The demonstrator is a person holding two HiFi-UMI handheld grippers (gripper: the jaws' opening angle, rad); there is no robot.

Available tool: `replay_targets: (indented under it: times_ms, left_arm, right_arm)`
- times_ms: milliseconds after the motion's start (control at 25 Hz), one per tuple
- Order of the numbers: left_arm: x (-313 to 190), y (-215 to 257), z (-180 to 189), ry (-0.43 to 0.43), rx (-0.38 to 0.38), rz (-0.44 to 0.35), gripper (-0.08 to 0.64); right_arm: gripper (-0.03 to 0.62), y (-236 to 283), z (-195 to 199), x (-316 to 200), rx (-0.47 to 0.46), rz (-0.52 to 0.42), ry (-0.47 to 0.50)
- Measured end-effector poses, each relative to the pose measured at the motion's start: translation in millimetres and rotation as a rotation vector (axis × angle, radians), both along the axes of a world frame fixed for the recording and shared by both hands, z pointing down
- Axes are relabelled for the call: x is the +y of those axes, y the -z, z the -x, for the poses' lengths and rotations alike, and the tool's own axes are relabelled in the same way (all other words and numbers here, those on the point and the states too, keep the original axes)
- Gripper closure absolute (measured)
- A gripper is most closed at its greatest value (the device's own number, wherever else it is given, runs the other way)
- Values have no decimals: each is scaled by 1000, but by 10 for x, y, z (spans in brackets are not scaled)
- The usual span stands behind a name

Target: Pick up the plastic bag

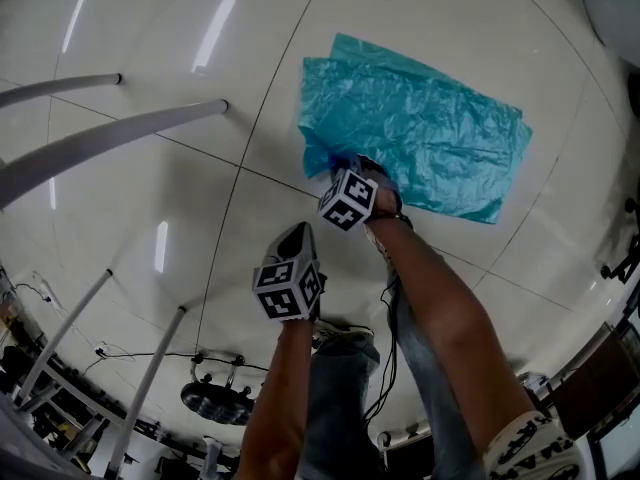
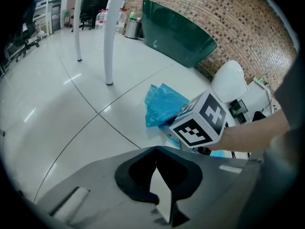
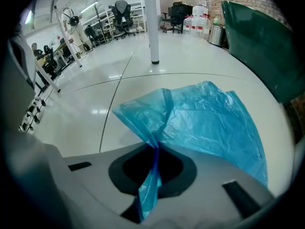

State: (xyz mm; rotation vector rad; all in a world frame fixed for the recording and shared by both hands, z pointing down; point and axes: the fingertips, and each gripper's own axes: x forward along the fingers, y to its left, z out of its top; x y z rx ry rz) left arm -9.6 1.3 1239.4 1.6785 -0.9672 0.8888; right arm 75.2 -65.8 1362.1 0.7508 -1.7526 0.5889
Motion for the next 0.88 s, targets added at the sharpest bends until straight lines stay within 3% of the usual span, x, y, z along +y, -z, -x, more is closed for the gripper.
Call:
replay_targets:
  times_ms: [160,320,520,640,760,880]
  left_arm:
    - [-34,187,-38,15,-2,-10,574]
    - [-97,809,-201,24,4,-62,574]
    - [-353,1866,-498,41,48,-165,574]
    - [-324,2695,-739,3,77,-201,574]
    - [-261,3626,-724,-24,96,-242,574]
    - [-390,4491,-753,4,112,-328,574]
  right_arm:
    - [589,363,-108,-106,-113,-3,-96]
    - [589,1247,-455,-240,-282,-89,-274]
    - [589,2512,-790,-506,-378,-196,-303]
    - [588,3307,-1000,-401,-402,-217,-328]
    - [588,4246,-1010,-267,-456,-249,-369]
    - [589,5288,-1148,-444,-535,-338,-378]
